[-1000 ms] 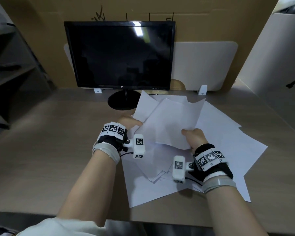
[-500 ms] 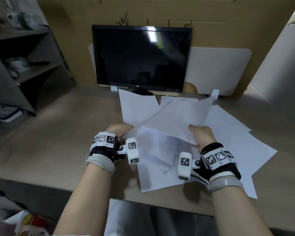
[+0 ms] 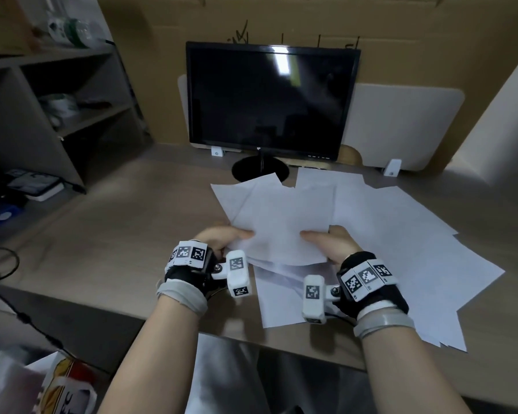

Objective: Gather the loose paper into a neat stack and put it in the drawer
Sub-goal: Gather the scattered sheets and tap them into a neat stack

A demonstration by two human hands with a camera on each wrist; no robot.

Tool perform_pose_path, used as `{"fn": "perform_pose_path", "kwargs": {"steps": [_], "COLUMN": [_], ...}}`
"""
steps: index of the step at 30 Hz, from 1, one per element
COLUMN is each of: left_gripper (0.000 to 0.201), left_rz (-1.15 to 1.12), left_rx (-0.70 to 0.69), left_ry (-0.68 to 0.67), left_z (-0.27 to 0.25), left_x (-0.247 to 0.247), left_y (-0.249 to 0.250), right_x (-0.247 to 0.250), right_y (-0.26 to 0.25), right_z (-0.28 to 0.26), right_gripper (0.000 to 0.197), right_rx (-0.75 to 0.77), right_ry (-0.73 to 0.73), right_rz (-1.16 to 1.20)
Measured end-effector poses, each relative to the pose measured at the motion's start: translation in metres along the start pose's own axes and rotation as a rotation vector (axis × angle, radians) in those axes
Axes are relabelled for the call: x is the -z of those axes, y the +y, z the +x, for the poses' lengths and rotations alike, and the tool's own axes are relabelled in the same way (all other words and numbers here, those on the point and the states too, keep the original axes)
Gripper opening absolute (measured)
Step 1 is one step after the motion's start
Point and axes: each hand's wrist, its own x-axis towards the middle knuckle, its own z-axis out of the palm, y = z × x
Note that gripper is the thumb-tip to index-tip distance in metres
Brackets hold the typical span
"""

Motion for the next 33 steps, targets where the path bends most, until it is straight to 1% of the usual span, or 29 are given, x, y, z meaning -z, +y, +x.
{"fn": "perform_pose_path", "kwargs": {"steps": [1, 2, 3, 4, 6, 8, 9, 10, 11, 12, 13, 15, 16, 17, 18, 21, 24, 26, 28, 30, 33], "left_gripper": [0.064, 0.062, 0.060, 0.061, 0.056, 0.052, 0.054, 0.056, 0.058, 0.057, 0.053, 0.038, 0.033, 0.033, 0.035, 0.042, 0.039, 0.035, 0.031, 0.027, 0.023], "left_rz": [-0.062, -0.119, -0.170, -0.223, -0.302, -0.348, -0.350, -0.351, -0.349, -0.348, -0.353, -0.344, -0.345, -0.356, -0.373, -0.387, -0.374, -0.381, -0.375, -0.368, -0.370], "left_rx": [-0.015, -0.046, -0.071, -0.096, -0.123, -0.147, -0.158, -0.168, -0.175, -0.185, -0.199, -0.268, -0.300, -0.332, -0.369, -0.476, -0.568, -0.628, -0.690, -0.741, -0.773], "left_ry": [0.041, 0.067, 0.074, 0.055, 0.037, 0.054, 0.069, 0.087, 0.100, 0.090, 0.090, 0.111, 0.119, 0.113, 0.101, 0.092, 0.119, 0.151, 0.207, 0.234, 0.253], "left_z": [0.000, -0.001, -0.002, -0.003, -0.010, -0.014, -0.019, -0.021, -0.025, -0.030, -0.035, -0.046, -0.048, -0.052, -0.056, -0.063, -0.072, -0.073, -0.073, -0.072, -0.071], "left_x": [0.001, 0.001, 0.000, 0.000, -0.001, -0.003, -0.005, -0.006, -0.008, -0.011, -0.014, -0.020, -0.023, -0.025, -0.028, -0.035, -0.042, -0.046, -0.050, -0.054, -0.061], "left_y": [-0.002, -0.003, -0.003, -0.003, 0.000, 0.001, 0.003, 0.003, 0.003, 0.003, 0.004, 0.004, 0.004, 0.004, 0.006, 0.016, 0.031, 0.038, 0.045, 0.050, 0.055], "right_x": [0.003, 0.006, 0.009, 0.012, 0.016, 0.023, 0.026, 0.027, 0.029, 0.030, 0.031, 0.032, 0.033, 0.033, 0.034, 0.037, 0.042, 0.045, 0.047, 0.048, 0.050], "right_y": [0.002, 0.003, 0.004, 0.003, -0.001, -0.003, -0.003, -0.003, -0.003, -0.002, -0.001, 0.002, 0.003, 0.003, 0.002, -0.004, -0.013, -0.017, -0.019, -0.020, -0.019], "right_z": [0.001, -0.001, 0.000, -0.004, -0.010, -0.016, -0.017, -0.020, -0.022, -0.026, -0.027, -0.031, -0.031, -0.031, -0.032, -0.035, -0.034, -0.032, -0.030, -0.028, -0.027], "right_gripper": [0.018, 0.027, 0.036, 0.038, 0.039, 0.062, 0.069, 0.069, 0.062, 0.053, 0.045, 0.036, 0.032, 0.028, 0.027, 0.037, 0.039, 0.036, 0.035, 0.036, 0.034], "right_rx": [0.007, 0.006, 0.011, 0.004, -0.011, -0.061, -0.077, -0.087, -0.094, -0.088, -0.070, 0.012, 0.056, 0.093, 0.128, 0.247, 0.350, 0.392, 0.435, 0.461, 0.458], "right_ry": [0.037, 0.077, 0.112, 0.131, 0.112, 0.093, 0.066, 0.037, 0.005, -0.013, -0.020, 0.017, 0.036, 0.044, 0.046, 0.086, 0.155, 0.195, 0.210, 0.230, 0.269], "right_rz": [-0.014, -0.036, -0.054, -0.041, 0.020, 0.075, 0.127, 0.209, 0.288, 0.318, 0.310, 0.236, 0.205, 0.197, 0.196, 0.191, 0.183, 0.184, 0.187, 0.195, 0.224]}}
